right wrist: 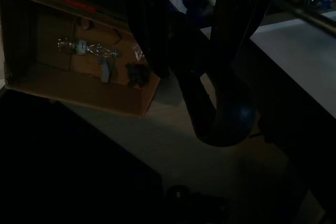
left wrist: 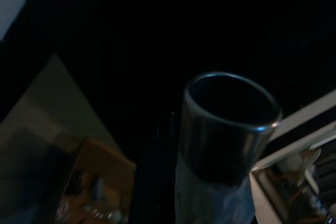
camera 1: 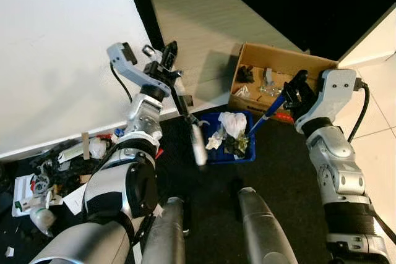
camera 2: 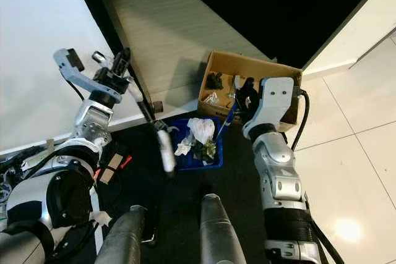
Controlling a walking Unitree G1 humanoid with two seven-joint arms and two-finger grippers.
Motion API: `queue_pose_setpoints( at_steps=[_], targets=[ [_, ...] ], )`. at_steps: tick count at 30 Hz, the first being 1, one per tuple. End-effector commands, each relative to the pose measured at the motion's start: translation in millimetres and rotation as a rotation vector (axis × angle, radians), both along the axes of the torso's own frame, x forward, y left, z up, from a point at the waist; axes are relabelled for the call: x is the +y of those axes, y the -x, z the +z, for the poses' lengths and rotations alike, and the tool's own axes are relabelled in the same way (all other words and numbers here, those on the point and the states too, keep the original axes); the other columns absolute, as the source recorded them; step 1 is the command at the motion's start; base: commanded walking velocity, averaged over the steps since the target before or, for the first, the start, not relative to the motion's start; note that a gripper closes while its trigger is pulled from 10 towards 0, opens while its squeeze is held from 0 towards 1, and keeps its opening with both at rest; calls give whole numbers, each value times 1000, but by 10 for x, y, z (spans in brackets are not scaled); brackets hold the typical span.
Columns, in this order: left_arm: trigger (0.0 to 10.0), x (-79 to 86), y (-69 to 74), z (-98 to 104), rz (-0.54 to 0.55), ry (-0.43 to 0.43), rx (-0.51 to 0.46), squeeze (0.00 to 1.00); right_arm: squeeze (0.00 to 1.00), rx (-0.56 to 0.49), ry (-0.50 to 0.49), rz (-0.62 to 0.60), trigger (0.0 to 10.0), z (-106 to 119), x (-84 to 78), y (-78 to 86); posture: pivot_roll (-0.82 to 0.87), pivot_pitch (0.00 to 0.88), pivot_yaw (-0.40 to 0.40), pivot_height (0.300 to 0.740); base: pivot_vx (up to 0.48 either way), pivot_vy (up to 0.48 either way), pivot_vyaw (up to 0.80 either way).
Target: Sweep floor
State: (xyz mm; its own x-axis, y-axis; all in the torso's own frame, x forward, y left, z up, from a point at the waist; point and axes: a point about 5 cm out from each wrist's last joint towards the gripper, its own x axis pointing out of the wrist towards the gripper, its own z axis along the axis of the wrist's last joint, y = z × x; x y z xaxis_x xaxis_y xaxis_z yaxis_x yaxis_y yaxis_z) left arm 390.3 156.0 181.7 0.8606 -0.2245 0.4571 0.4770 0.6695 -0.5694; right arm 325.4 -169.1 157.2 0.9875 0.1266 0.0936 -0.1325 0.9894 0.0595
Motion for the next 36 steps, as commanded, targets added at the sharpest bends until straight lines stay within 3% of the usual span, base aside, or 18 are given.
queue_pose_setpoints(
  at_steps=[1,8,12,13,15,19,22,26,30,33,36],
  targets=[
    [10000,32,-2,60,-9,46,-37,0,0,77,-41,47,10000,-185,95,19,-229,371,40,740,0,0,0],
    [10000,154,6,196,-28,2,-113,0,0,78,-45,60,10000,-192,132,-16,-202,359,44,740,0,0,0],
    [10000,419,71,340,9,-250,-187,0,0,75,-49,61,10000,-197,138,-24,-187,354,57,740,0,0,0],
    [10000,419,71,340,9,-250,-187,0,0,75,-49,61,10000,-197,138,-24,-187,354,57,740,0,0,0],
    [10000,643,124,426,66,-423,-213,0,0,74,-52,57,10000,-208,124,-19,-173,353,62,740,0,0,0],
    [10000,914,187,561,110,-601,-239,0,0,80,-53,55,10000,-240,114,-1,-161,365,55,740,0,0,0],
    [10000,917,165,593,105,-671,-231,0,0,85,-51,60,10000,-251,118,16,-159,379,49,740,0,0,0],
    [10000,759,86,537,70,-746,-189,0,0,89,-47,62,10000,-250,128,54,-186,413,46,740,0,0,0],
    [10000,646,43,423,66,-771,-136,0,0,90,-45,53,10000,-247,116,101,-212,436,49,740,0,0,0],
    [10000,530,-1,325,87,-811,-81,0,0,85,-43,28,10000,-225,67,223,-271,476,68,740,0,0,0],
    [10000,473,-30,328,102,-795,-66,0,0,81,-36,9,10000,-212,28,289,-289,482,80,740,0,0,0]
  ],
)
